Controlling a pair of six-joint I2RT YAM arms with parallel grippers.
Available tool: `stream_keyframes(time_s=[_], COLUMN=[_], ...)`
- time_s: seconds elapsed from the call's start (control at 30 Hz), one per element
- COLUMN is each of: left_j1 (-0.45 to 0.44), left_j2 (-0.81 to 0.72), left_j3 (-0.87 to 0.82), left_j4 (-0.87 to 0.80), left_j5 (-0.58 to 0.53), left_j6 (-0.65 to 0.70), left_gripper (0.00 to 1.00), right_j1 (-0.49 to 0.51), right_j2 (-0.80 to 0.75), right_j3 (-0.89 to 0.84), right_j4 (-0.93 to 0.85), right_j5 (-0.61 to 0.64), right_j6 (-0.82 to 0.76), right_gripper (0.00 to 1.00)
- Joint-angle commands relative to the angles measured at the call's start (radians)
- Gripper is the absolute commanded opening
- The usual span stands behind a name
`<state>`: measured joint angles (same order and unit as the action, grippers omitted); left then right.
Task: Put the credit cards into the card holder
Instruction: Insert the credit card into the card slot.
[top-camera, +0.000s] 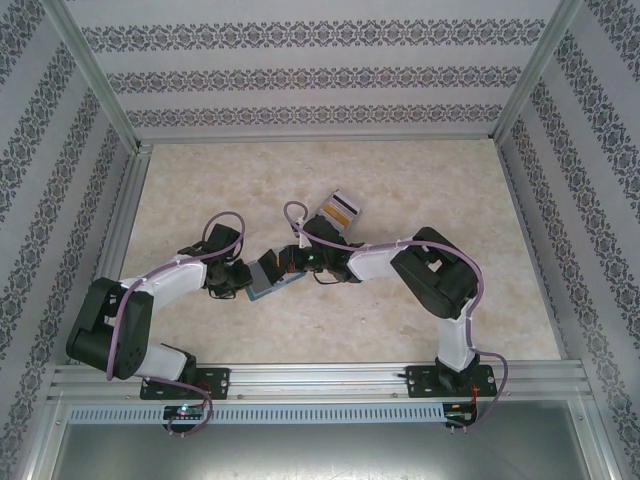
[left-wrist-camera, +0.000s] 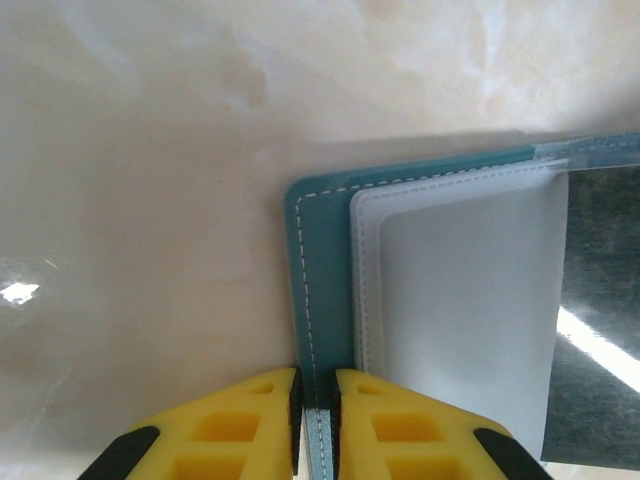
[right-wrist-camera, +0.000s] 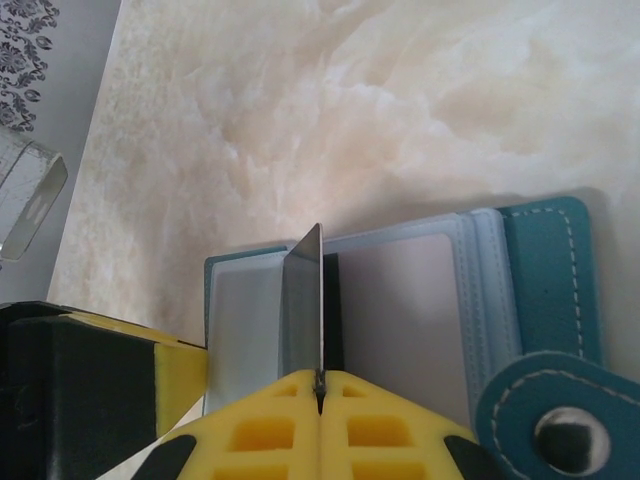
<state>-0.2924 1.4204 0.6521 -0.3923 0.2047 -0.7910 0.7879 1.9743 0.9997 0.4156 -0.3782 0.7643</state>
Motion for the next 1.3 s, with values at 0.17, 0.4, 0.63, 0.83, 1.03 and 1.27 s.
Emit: stream_keyframes(time_s=[0.17,0.4,0.63,0.83,1.03,1.27], left_j1=[0.007,0.007,0.007,0.008,0.007,0.008], left_j2=[0.023,0.032,0.035,0.039,0.039,0.038], left_j3=[-0.002,0.002,0.004,0.005,-0.004,-0.012], left_j4=[0.006,0.013,0.016,0.020,0.028,0.041], left_j5=[-0.004,0.002,0.002,0.006,0.008,0.016], left_j6=[0.003,0.003,0.004,0.004,0.000,-0.009], left_gripper=[0.18,0.18,0.18,0.18,0.18,0.18], right_j1=[0.023,0.043,0.067,0.092,0.108,0.132], right_j2=[0.026,0.029,0.029,0.041,0.056,0.066], right_j3=[0.017,0.033,0.049,0.081,0.105,0.146], right_j4=[-0.007,-0.038,-0.087,-0.142,-0.181,-0.260], right_j5=[0.007,0.013,0.036,0.061,0.079,0.119], right_j6=[-0.009,-0.031,-0.071,-0.104,-0.130,-0.180], right_gripper=[0.06,0.06,0.07,0.08,0.09,0.11])
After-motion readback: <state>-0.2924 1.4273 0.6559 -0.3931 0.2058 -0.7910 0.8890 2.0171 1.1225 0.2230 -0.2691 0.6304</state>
